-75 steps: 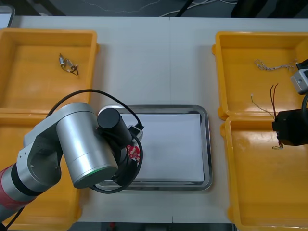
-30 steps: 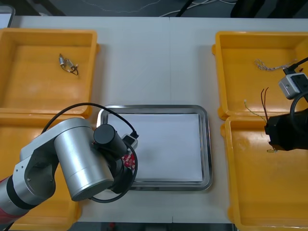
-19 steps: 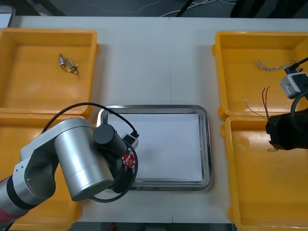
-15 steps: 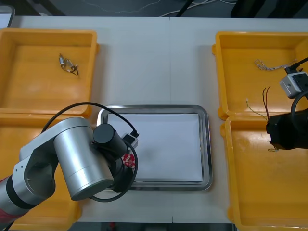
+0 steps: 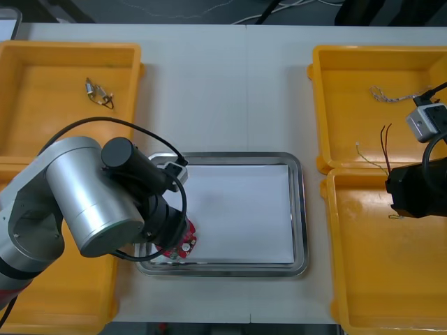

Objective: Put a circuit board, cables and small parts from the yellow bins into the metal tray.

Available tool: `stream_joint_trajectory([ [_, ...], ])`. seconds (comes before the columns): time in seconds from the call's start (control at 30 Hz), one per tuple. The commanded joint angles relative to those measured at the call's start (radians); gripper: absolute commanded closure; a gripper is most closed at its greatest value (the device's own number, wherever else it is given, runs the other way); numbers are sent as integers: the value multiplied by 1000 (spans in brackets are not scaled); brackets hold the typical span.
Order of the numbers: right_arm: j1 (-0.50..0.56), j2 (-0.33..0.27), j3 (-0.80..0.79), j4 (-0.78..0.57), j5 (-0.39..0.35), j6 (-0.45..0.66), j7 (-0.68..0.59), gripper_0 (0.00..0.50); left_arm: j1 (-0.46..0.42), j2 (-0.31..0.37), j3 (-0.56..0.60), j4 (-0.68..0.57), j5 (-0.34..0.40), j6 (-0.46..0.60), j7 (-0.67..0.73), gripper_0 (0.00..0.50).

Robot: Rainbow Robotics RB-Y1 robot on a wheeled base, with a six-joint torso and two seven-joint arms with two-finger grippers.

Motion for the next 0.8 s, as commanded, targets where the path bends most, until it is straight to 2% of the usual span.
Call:
stream_joint_trajectory([
  [0.03, 1, -32, 8, -40, -9, 3, 22, 500, -64, 10, 94, -38, 65, 2, -38, 0],
  [0.2, 1, -32, 8, -43, -17, 3, 22, 500, -93, 7, 194, -64, 144, 7, -27, 0],
  [0.37, 1, -32, 8, -45, -25, 3, 24, 500, -132, 41, 313, -64, 220, 63, -14, 0],
  [0.6, 1, -32, 9, -51, -34, 3, 24, 500, -135, 99, 418, -50, 229, 96, -9, 0],
  [0.8, 1, -32, 9, -55, -46, 3, 22, 500, -136, 146, 487, 16, 243, 100, -23, 0],
])
